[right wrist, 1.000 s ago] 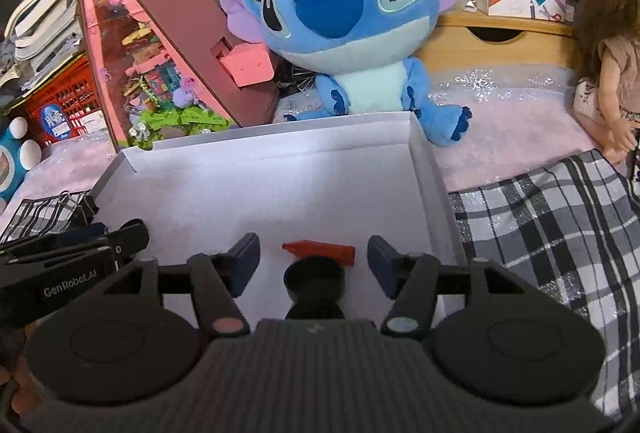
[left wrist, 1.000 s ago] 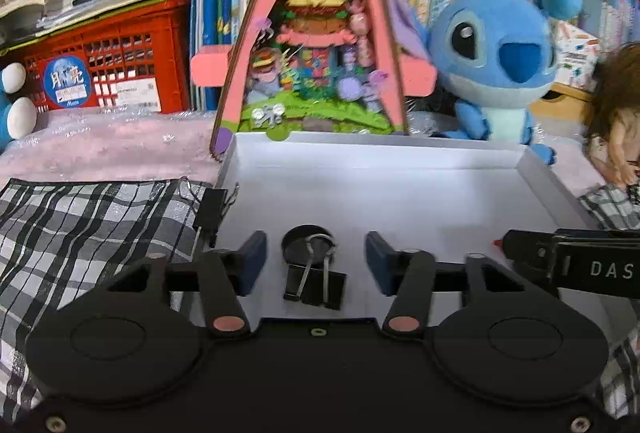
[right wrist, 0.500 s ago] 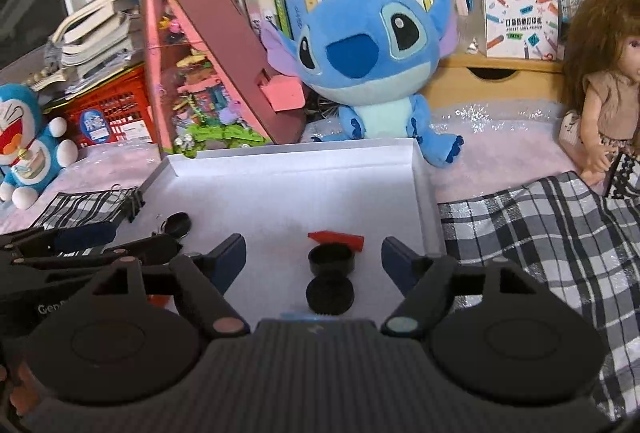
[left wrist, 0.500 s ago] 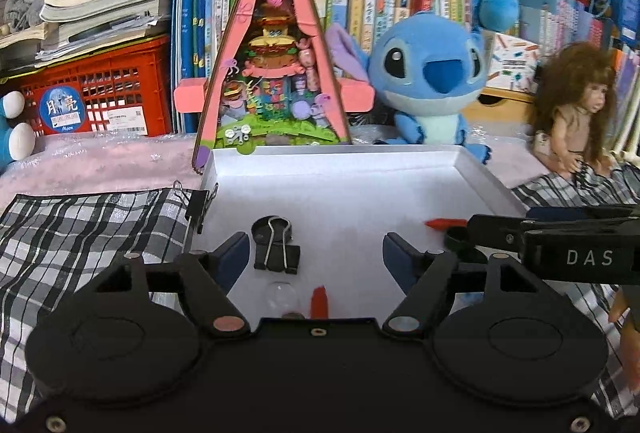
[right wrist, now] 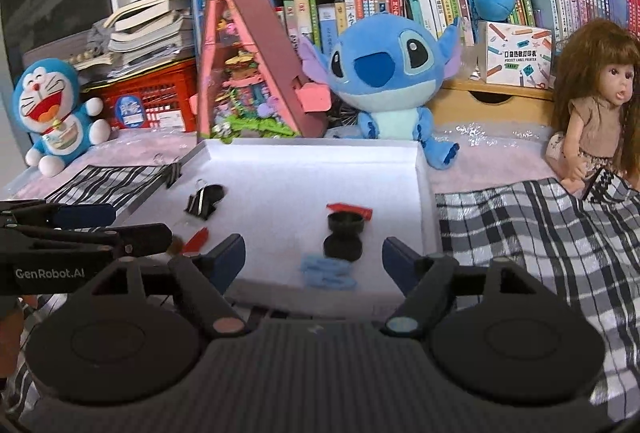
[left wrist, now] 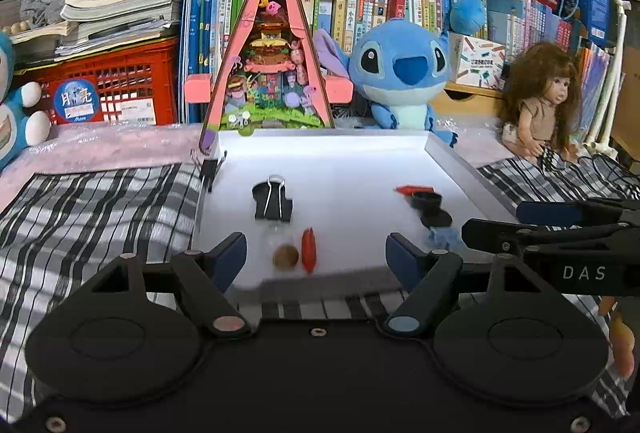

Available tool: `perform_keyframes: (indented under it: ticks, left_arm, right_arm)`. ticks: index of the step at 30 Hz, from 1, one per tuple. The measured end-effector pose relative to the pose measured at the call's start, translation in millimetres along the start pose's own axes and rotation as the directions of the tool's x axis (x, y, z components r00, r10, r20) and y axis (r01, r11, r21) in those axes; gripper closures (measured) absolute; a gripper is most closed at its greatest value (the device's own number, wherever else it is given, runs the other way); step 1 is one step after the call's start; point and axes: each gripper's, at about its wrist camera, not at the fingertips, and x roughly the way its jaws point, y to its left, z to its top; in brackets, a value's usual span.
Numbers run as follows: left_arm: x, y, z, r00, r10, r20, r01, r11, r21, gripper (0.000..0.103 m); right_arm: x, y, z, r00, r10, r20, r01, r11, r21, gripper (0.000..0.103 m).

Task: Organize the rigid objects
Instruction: 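Withdraw both tools from the box toward the brown nut and last lid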

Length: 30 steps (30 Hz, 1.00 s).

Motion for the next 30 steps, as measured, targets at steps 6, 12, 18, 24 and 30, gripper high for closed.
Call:
perform_keyframes:
  ticks: [6, 12, 18, 24, 30]
  left_arm:
    - [-18, -1, -23, 1.000, -0.014, -0.012, 0.014, 1.000, -0.009, 0.028]
    - [-32, -4, -41, 0.999, -0.026, -0.025, 0.025, 1.000, -0.006, 0.028]
    - [-45, -3, -58, 0.999, -0.038, -0.036, 0.037, 0.999, -0.026, 0.028]
    - [-53, -2, -72, 0.998, -0.036, -0.047, 0.035, 0.999, -0.017, 0.028]
    - [-61, -3, -85, 0.998, -0.042, -0.056, 0.042, 0.999, -0.005, 0.028]
  right_arm:
    - [-13, 6, -16, 1.000, 0.019, -0.011, -0.019, 1.000, -0.003, 0.018]
    - [-23, 8, -27, 0.999, 0.020, -0.026, -0.021, 1.000, -0.017, 0.018]
    - [-31, 9, -39, 0.999, 0.032, -0.041, -0.033, 0.999, -0.024, 0.018]
    - [-36, 17, -55, 0.997, 0.051, -0.057, -0.055, 0.997, -0.063, 0.018]
    - [-43, 31, -69, 0.995, 0.080, -0.062, -0.088, 0.987, -0.133, 0.018]
